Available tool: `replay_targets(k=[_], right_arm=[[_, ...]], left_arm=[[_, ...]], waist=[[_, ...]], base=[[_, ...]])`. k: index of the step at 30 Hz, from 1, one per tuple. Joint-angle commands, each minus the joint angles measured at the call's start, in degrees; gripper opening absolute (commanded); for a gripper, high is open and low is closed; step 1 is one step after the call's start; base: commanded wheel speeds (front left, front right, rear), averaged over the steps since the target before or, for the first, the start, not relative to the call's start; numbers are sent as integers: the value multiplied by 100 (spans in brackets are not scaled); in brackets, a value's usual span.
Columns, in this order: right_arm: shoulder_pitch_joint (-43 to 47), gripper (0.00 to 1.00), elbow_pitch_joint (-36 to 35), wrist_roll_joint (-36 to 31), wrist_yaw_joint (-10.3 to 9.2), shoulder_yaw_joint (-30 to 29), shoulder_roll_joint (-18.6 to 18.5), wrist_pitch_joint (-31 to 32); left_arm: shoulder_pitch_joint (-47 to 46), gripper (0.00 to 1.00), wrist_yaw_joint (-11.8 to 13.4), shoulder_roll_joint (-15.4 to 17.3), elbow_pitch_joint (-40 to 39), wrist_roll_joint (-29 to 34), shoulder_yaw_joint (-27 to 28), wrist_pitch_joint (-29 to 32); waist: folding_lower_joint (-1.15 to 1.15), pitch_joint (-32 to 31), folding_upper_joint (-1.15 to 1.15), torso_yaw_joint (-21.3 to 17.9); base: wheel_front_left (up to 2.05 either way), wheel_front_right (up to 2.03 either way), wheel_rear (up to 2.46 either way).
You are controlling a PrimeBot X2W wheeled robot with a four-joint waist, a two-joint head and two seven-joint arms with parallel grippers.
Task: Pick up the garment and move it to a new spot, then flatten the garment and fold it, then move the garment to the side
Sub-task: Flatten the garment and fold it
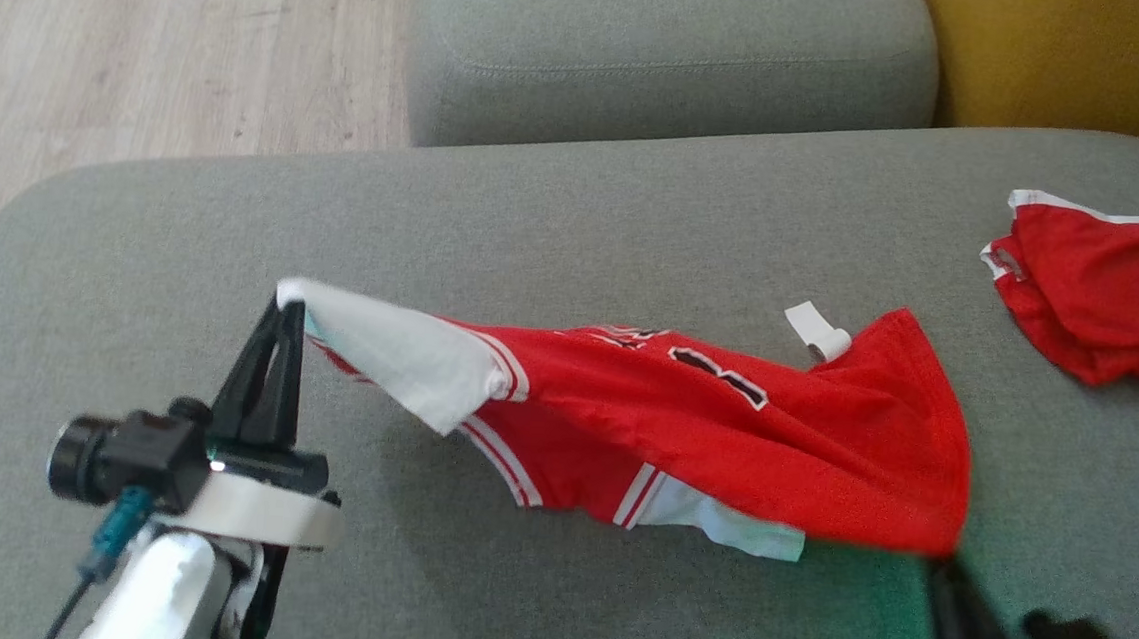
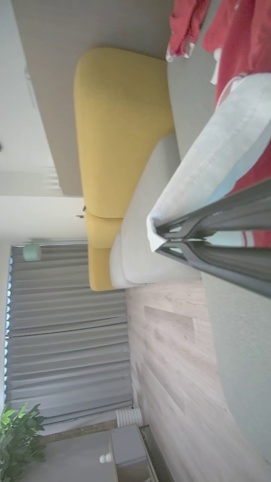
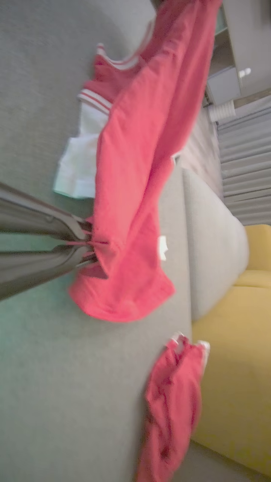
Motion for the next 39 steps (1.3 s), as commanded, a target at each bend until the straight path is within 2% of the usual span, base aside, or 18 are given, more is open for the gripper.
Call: replay_targets(k=[1, 7, 11, 16, 21, 24, 29, 32, 36, 39], right_arm=[[-149, 0, -337, -2, 39, 42, -161, -63], [-391, 0, -2071, 200, 39, -722, -638, -45], [-837, 0, -3115, 186, 39, -984, -935, 477], [-1849, 0, -3361, 436, 39, -980, -1409, 980], [-3319, 0, -2566, 860, 39, -558, -1812, 1118], [-4649, 0, -1485, 1144, 39, 33, -2045, 1128], [-6230, 0, -110, 1361, 39, 727, -2177, 930], [-7018, 0, 547, 1426, 39, 995, -2203, 643], [-7818, 0, 1147, 1410, 39, 1160, -2265, 215], [-8035, 0, 1443, 1379, 39, 1352, -2351, 76]], left_arm=[[-418, 0, -11, 159, -284, -53, 277, -55], [-839, 0, -123, 250, -1332, -199, 472, -38], [-1355, 0, -235, 299, -2023, -291, 497, 197], [-2365, 0, -448, 287, -2317, -516, 465, 716], [-3486, 0, -691, 216, -1513, -941, 602, 1056], [-4566, 0, -879, 245, -545, -870, 526, 1034], [-5904, 0, -992, 123, 839, -490, 240, 659], [-6652, 0, -971, -37, 1592, -347, 262, 228], [-7330, 0, -989, -223, 2104, -306, 379, -71], [-7395, 0, -1075, -251, 2161, -381, 382, -117]], waist=[[0, -27, 0, -22], [0, -105, 0, -102], [0, -81, 0, -87], [0, 76, 0, -10], [0, 433, 0, -16], [0, 950, 0, 28], [0, 1590, 0, 147], [0, 1860, 0, 220], [0, 2072, 0, 282], [0, 2157, 0, 352]], base=[[0, 0, 0], [0, 0, 0], [0, 0, 0], [0, 0, 0], [0, 0, 0], [0, 0, 0], [0, 0, 0], [0, 0, 0], [0, 0, 0], [0, 0, 0]])
